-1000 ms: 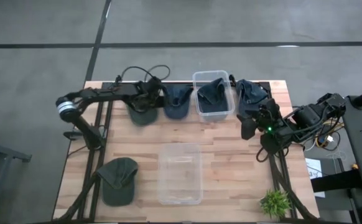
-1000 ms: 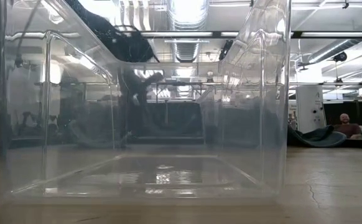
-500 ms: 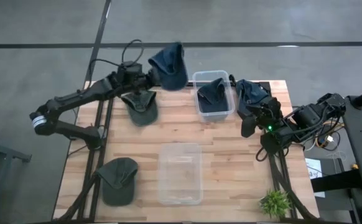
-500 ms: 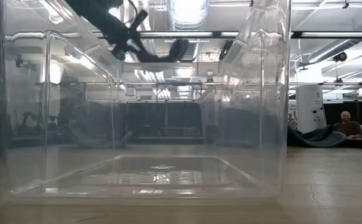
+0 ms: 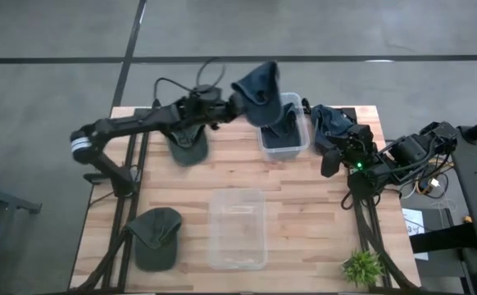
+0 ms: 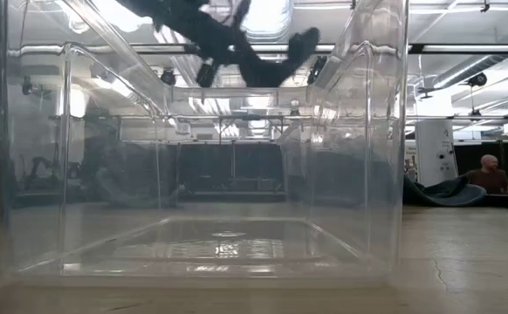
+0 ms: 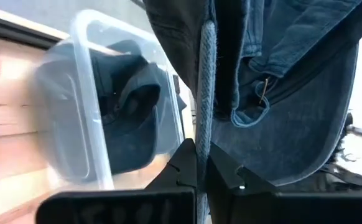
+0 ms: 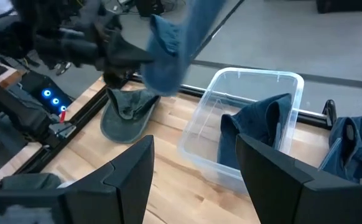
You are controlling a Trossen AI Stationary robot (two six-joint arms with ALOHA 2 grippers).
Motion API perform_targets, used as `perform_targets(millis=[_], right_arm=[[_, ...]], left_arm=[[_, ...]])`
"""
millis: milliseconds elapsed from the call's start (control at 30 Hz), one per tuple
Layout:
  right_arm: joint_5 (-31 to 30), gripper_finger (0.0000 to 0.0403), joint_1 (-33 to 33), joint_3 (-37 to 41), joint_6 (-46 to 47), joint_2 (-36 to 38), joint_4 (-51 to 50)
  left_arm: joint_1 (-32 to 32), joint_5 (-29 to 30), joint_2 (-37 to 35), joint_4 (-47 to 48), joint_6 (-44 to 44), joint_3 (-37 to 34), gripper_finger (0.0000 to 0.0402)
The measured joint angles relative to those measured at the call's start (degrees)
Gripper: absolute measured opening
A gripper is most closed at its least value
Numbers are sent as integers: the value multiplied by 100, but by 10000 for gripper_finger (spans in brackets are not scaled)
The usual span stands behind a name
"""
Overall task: Pick & Place hat
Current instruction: Put the left blue cap into the top transparent bin
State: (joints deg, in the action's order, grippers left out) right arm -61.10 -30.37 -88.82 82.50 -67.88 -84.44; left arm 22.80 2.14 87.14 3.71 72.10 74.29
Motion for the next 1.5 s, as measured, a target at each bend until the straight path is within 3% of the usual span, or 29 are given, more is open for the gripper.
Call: perform_targets(millis=[433, 567, 700, 1100, 1500], right_arm=[[-57, 219, 0, -2, -44, -12, 52], [-52, 219, 0, -2, -48, -13, 79], [-38, 219, 0, -4, -90, -13, 92], [-31, 219, 0, -4, -492, -15, 132], [146, 219, -15, -4, -620, -26, 147]], left_arm=[[-125, -164, 2256, 380, 86, 2222, 7], [-138, -230, 2590, 1589, -183, 2899, 7], [-155, 141, 2629, 2860, -410, 3370, 7], [-285, 327, 2629, 3341, -163, 3365, 10], [-367, -11, 2652, 2623, -110, 3065, 70]])
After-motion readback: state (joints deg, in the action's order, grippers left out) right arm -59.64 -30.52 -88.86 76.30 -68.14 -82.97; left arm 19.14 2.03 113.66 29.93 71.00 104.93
